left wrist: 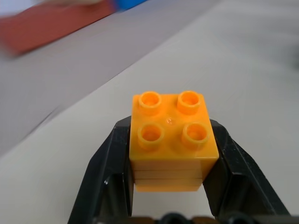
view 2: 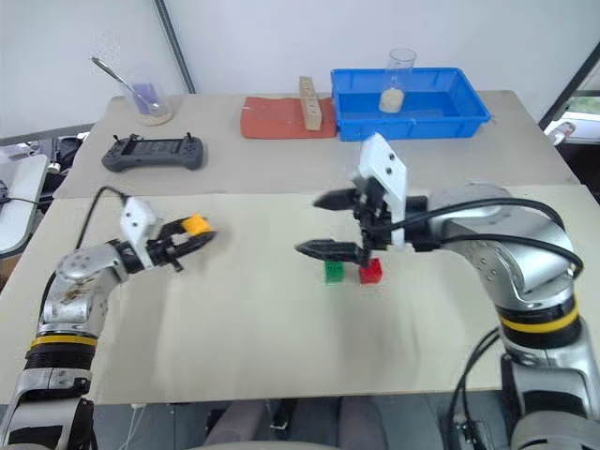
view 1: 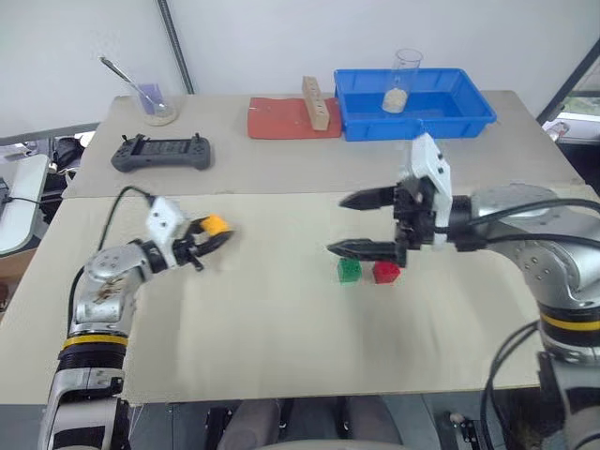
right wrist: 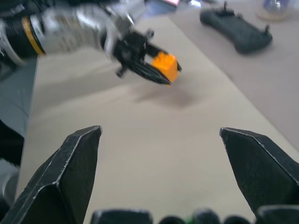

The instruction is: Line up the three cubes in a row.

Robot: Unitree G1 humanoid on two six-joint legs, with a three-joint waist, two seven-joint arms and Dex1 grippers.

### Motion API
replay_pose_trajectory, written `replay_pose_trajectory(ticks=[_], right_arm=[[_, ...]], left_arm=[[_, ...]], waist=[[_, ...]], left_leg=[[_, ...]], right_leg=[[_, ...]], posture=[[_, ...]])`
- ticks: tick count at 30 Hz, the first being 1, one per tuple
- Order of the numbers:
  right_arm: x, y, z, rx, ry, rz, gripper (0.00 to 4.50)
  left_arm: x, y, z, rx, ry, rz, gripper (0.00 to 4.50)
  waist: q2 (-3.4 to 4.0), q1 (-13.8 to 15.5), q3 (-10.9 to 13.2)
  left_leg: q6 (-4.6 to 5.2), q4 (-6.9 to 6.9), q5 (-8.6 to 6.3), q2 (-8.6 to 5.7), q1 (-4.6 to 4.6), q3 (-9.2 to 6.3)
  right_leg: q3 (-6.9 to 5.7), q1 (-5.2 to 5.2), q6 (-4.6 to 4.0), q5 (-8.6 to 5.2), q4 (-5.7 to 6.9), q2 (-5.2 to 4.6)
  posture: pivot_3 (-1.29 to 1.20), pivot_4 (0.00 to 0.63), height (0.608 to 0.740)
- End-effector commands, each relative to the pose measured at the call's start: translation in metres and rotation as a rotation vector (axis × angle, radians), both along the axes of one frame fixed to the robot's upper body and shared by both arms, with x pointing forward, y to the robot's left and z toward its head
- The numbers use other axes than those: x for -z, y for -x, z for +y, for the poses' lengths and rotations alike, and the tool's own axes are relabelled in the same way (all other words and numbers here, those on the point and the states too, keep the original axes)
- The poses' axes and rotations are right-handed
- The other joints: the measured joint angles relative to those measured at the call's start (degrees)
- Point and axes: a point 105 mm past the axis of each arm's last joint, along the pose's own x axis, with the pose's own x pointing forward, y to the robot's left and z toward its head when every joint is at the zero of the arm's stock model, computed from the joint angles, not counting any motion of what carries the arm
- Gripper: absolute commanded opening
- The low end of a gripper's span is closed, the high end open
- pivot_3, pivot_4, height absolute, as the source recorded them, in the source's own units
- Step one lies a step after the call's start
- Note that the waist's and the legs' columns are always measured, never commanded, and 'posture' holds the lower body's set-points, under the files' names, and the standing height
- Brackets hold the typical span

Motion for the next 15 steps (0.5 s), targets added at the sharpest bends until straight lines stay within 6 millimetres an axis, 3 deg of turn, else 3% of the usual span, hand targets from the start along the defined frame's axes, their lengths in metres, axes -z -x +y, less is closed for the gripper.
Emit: replay_pose_trajectory(ticks=[1, 5, 8, 15], right_arm=[[-0.002, 0.012, -0.007, -0.048, 0.038, -0.07, 4.5], [0.004, 0.013, -0.012, -0.035, 0.05, -0.064, 4.5], [0.005, 0.012, -0.014, -0.017, 0.048, -0.063, 4.5], [0.006, 0.013, -0.018, 0.013, 0.052, -0.059, 4.5]], left_arm=[[0.0, 0.026, -0.042, 0.248, -0.061, 0.002, 1.41], [0.019, 0.03, -0.06, 0.361, -0.114, 0.024, 1.41], [0.035, 0.022, -0.064, 0.383, -0.147, 0.03, 1.41], [0.044, 0.003, -0.08, 0.383, -0.14, 0.022, 1.41]], waist=[[0.0, -0.2, 0.0], [0.01, -0.9, 0.0], [0.01, -0.7, 0.0], [-0.02, 0.5, 0.0]], left_leg=[[0.02, 0.0, 0.01, 0.03, 0.0, 0.0], [0.19, -0.02, 0.17, 0.3, 0.01, 0.18], [0.16, -0.02, 0.19, 0.38, 0.04, 0.18], [0.24, 0.07, 0.16, 0.24, 0.01, 0.18]], right_leg=[[0.01, 0.0, 0.0, 0.0, -0.01, -0.01], [0.0, -0.07, -0.09, 0.03, 0.06, 0.05], [-0.07, -0.08, -0.15, 0.02, 0.1, 0.09], [-0.13, -0.01, -0.12, 0.04, -0.02, 0.04]], posture=[[0.0, 0.15, 0.74], [0.0, 0.15, 0.74], [0.0, 0.15, 0.74], [0.0, 0.15, 0.74]])
